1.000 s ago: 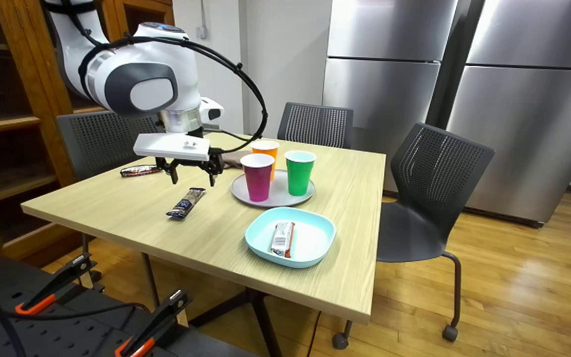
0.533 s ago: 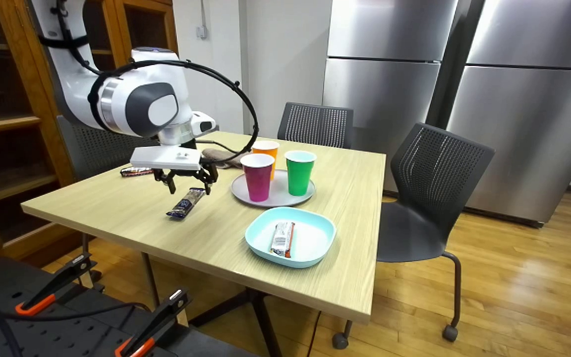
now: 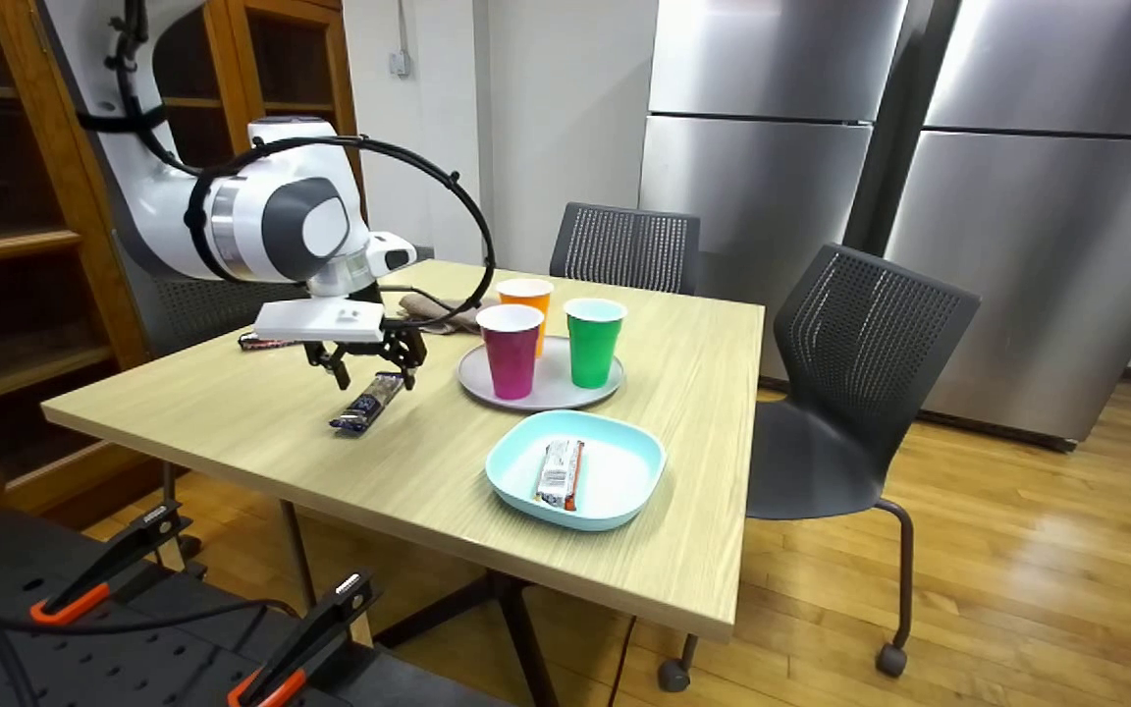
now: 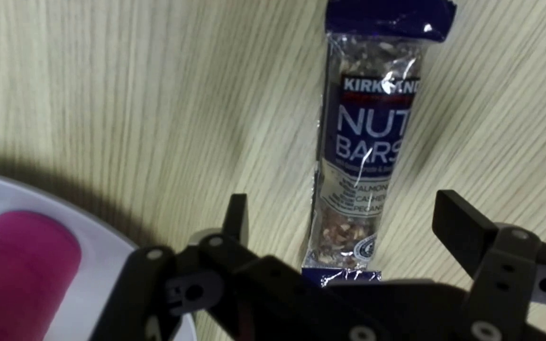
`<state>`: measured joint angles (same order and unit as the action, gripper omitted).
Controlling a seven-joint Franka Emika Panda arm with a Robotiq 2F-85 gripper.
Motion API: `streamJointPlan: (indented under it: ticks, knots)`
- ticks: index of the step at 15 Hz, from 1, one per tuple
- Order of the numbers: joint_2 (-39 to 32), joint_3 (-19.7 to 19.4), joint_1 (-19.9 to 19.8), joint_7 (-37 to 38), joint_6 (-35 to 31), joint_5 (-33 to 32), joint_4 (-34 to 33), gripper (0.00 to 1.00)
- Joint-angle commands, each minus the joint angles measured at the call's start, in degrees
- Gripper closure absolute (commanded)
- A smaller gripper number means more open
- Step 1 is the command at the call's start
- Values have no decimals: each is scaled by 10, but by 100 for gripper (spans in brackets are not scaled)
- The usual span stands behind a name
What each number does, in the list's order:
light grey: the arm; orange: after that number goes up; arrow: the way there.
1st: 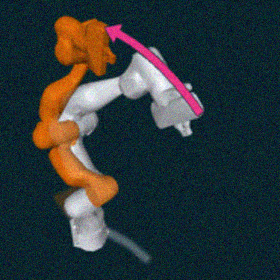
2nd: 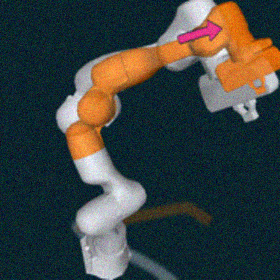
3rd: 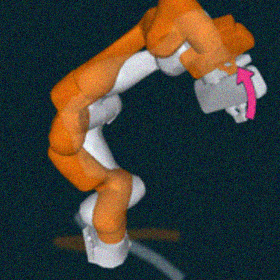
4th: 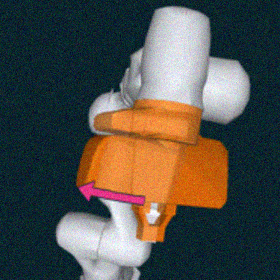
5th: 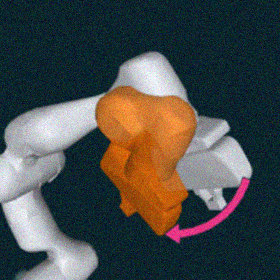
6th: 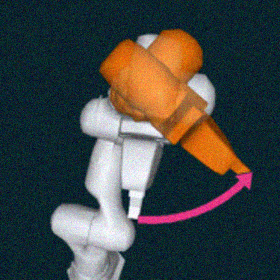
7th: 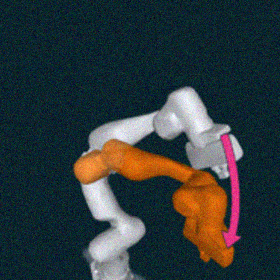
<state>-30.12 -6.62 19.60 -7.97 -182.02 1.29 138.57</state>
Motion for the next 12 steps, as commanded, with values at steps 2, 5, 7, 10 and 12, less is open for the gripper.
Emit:
streamJointPlan:
  ticks: [2,5,7,10,12]
  knots:
    - [-6,-22,27,42,21,-21,-15,0]
    - [-8,-29,32,48,23,-22,-17,0]
    - [-9,-28,30,48,22,-24,-18,26]
    - [-10,-27,27,49,23,-28,-18,51]
    - [-10,-26,24,49,24,-29,-17,66]
